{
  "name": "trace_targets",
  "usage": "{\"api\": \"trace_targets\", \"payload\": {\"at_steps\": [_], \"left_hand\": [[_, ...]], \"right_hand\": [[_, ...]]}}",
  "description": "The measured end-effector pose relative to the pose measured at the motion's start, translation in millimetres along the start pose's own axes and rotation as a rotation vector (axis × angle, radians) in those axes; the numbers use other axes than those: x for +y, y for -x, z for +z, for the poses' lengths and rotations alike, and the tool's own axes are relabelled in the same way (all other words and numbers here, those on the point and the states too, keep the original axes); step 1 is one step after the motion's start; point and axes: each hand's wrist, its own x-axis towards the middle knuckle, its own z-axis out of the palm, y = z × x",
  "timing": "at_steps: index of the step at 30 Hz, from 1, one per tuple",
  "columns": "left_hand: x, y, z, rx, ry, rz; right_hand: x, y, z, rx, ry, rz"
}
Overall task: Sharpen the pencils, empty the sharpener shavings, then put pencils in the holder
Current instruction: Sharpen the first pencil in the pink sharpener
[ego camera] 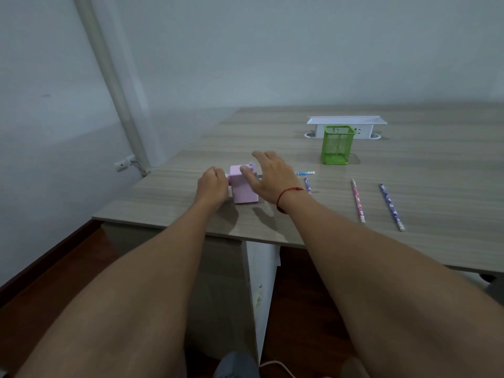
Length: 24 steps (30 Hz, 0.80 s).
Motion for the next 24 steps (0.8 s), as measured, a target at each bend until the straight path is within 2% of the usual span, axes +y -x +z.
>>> {"api": "trace_targets", "payload": {"at_steps": [3,6,11,19,24], "left_hand": [[-11.4,8.3,-3.5,-0.158,-0.217,0.026],[-15.8,13.8,-5.6,-0.265,-0.322,0.086],[-24.7,11.0,-7.3,-0.227,-0.409,0.170],[-32.8,9.8,-4.3,-0.167,-0.528,0.276],[-34.1,5.7,-1.0,-0.144,-0.527,0.270]], "right_hand": [[-2.2,3.7,3.9,-0.139,0.079,-0.023],[-3.9,1.4,0.7,-0.131,0.276,-0.073],[-5.4,-0.2,12.8,-0.220,0.190,-0.070],[-10.0,-6.4,26.5,-0.174,0.357,-0.125],[-22.4,3.7,37.8,-0.083,0.371,-0.067]]}}
